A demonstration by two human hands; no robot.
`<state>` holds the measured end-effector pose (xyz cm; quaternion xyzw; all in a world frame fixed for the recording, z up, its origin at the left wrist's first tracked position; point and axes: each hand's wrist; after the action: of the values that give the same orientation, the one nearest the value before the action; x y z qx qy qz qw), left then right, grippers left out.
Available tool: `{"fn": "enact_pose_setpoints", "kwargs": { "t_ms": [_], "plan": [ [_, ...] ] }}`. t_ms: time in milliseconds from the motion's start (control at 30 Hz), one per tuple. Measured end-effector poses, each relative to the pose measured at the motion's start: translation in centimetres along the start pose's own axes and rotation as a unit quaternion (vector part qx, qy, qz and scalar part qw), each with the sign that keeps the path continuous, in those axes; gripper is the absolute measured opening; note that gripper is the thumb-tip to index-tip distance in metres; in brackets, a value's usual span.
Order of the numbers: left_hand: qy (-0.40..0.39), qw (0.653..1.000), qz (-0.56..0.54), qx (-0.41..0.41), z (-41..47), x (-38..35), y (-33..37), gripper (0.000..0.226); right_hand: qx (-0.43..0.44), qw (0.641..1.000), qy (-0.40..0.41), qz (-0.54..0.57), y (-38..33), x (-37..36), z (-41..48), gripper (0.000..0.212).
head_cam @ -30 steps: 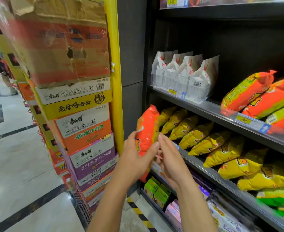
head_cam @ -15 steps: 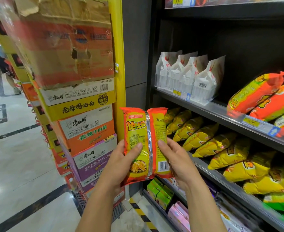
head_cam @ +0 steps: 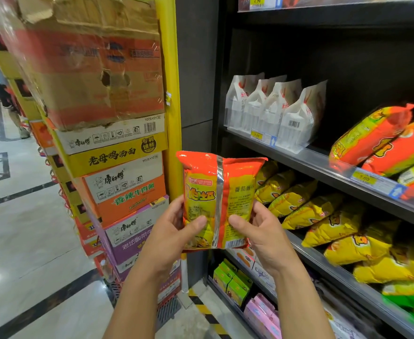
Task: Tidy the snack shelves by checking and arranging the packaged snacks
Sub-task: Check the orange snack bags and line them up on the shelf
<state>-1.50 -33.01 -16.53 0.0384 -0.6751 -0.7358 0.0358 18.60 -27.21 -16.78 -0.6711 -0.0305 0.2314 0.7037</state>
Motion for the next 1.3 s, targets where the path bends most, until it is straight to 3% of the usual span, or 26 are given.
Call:
{"fn": "enact_pose_setpoints", "kwargs": {
  "t_ms": [100, 267, 567, 733, 867, 1300],
  "plan": [
    [-0.004, 1.000, -0.017, 0.000, 0.1, -0.2, 0.0, 0.075, -0.013, 0.998, 0.008, 0.061, 0.2, 0.2, 0.0, 0.051],
    [-0.004, 0.998, -0.054, 0.012, 0.2, -0.5, 0.2, 0.055, -0.055, 0.986, 0.016, 0.159, 0.4, 0.3, -0.2, 0.048],
    [0.041, 0.996, -0.072, 0.044, 0.1, -2.0, 0.7, 0.056, -0.129, 0.983, 0.064, 0.115, -0.2, -0.2, -0.5, 0.047],
    [0.024, 0.994, -0.056, 0.092, -0.1, -1.6, 0.4, 0.023, -0.122, 0.985, 0.066, 0.102, -0.9, -0.3, -0.8, 0.044],
    [0.020, 0.991, -0.032, 0.125, -0.1, -1.6, 0.1, 0.019, -0.136, 0.985, 0.060, 0.092, -1.6, -0.3, -1.1, 0.036],
    [0.018, 0.986, -0.016, 0.167, 0.1, -2.4, 0.0, 0.030, -0.098, 0.991, 0.062, 0.066, -1.5, -0.2, -1.4, 0.043]
  ]
}}
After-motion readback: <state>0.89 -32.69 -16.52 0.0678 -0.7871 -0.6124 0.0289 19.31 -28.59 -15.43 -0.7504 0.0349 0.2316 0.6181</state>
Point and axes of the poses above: each hand's wrist, its own z-axis towards the middle knuckle, its own x-axis out of the back of the hand, y = z × x, and after that the axes turned 6 degrees about z, right-handed
